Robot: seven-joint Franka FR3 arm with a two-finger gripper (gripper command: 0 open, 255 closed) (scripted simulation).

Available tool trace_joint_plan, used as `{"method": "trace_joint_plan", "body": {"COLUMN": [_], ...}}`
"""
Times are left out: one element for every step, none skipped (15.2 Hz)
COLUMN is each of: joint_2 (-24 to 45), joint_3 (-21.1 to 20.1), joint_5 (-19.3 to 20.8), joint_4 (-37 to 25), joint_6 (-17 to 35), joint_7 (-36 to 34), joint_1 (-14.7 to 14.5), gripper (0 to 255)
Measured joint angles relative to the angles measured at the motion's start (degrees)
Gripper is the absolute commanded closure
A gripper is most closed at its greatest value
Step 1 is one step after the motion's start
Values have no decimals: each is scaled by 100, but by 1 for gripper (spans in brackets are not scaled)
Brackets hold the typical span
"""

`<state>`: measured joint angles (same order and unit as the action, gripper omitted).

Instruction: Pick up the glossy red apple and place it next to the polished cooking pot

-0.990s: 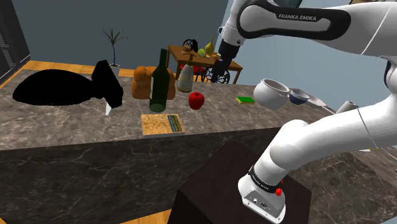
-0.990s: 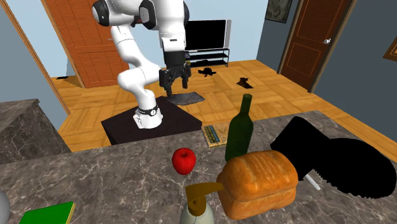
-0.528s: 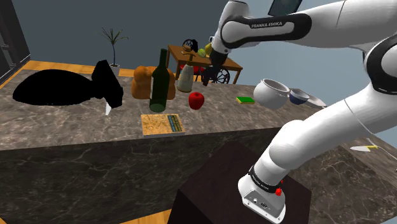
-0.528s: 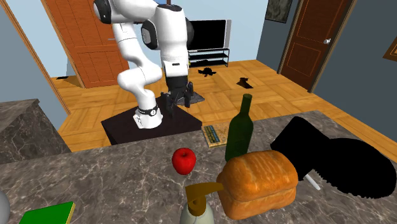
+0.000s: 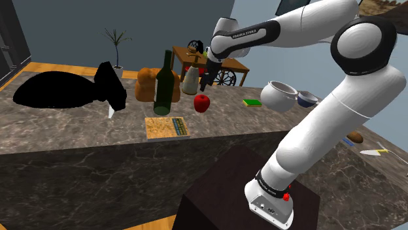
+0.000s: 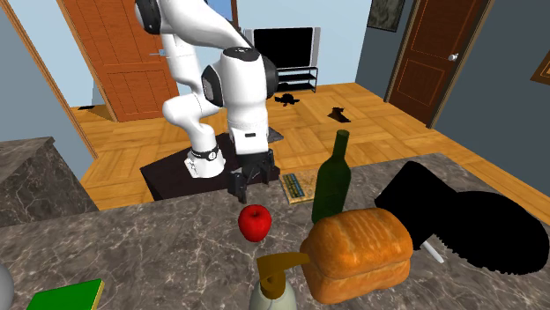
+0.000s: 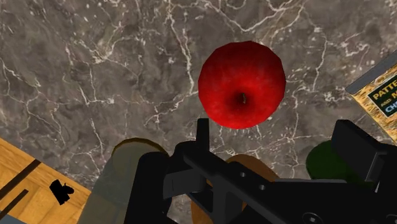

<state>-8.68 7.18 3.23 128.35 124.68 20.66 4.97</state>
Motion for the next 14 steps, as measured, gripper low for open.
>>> {"method": "trace_joint_plan", "body": {"joint_2": [137,244,312,357,402,439,475,508,527,541,545,547,549,549], "joint_3": [27,36,43,51,49,48,54,60,62,61,61,61,61,61], "joint_5": [-17,-30,-38,-43,-47,-50,-55,-59,-60,-62,-63,-63,-63,-63], "joint_4": [-50,-79,-61,-34,3,34,66,103,120,119,123,126,126,128], "joint_6": [87,165,251,323,405,473,542,612,648,661,670,675,678,679], "joint_7": [46,63,76,89,83,81,93,102,104,104,103,103,103,103], "joint_1": [13,16,19,24,21,19,24,28,29,29,28,28,28,28], "gripper": [0,0,0,0,0,0,0,0,0,0,0,0,0,0]}}
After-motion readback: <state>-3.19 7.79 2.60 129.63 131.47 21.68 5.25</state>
